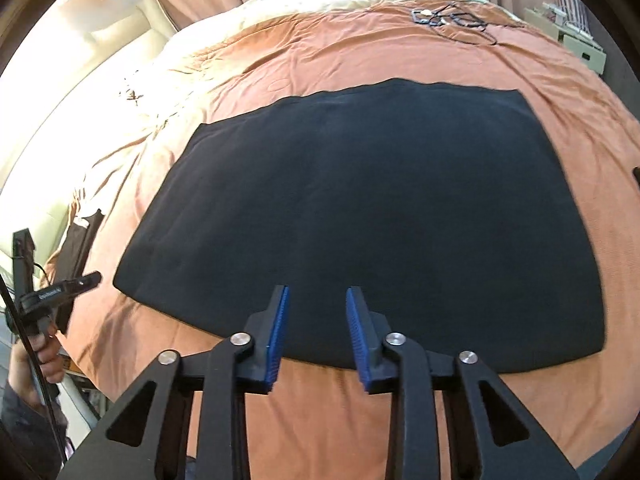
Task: Fold small clothes
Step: 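Move both tools to the shirt's edge and close them on it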
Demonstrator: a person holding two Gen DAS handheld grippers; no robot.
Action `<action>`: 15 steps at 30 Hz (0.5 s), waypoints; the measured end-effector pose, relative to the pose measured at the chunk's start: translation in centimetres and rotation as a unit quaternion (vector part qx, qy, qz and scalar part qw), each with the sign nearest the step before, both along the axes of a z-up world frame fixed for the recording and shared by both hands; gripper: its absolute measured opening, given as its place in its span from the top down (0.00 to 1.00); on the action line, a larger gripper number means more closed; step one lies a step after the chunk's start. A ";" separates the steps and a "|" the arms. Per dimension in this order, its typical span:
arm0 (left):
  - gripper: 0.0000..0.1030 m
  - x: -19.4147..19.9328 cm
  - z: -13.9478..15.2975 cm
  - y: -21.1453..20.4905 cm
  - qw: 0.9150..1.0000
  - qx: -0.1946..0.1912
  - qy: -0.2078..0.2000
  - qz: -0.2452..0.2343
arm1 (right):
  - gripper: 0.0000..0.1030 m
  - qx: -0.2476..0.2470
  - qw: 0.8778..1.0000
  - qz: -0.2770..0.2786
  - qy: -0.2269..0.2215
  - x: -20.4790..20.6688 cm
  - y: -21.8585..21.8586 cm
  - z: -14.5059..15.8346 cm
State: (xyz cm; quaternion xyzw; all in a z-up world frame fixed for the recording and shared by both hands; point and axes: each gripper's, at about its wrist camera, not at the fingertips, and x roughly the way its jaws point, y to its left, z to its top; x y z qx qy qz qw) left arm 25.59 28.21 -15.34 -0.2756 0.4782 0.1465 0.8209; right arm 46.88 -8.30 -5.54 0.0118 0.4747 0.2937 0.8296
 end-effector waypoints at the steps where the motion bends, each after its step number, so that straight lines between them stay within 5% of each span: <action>1: 0.57 -0.2 -0.2 0.3 1.000 -0.006 0.002 0.003 | 0.76 0.002 1.000 0.003 0.003 0.2 0.2 -0.3; 10: 0.57 -0.6 -3.8 1.8 0.996 -0.079 0.005 0.030 | 0.79 0.004 1.000 0.012 0.025 1.8 2.2 -2.1; 15: 0.58 -1.0 -4.3 2.5 0.991 -0.126 -0.027 0.042 | 0.79 0.008 0.999 0.011 0.032 2.1 2.5 -2.5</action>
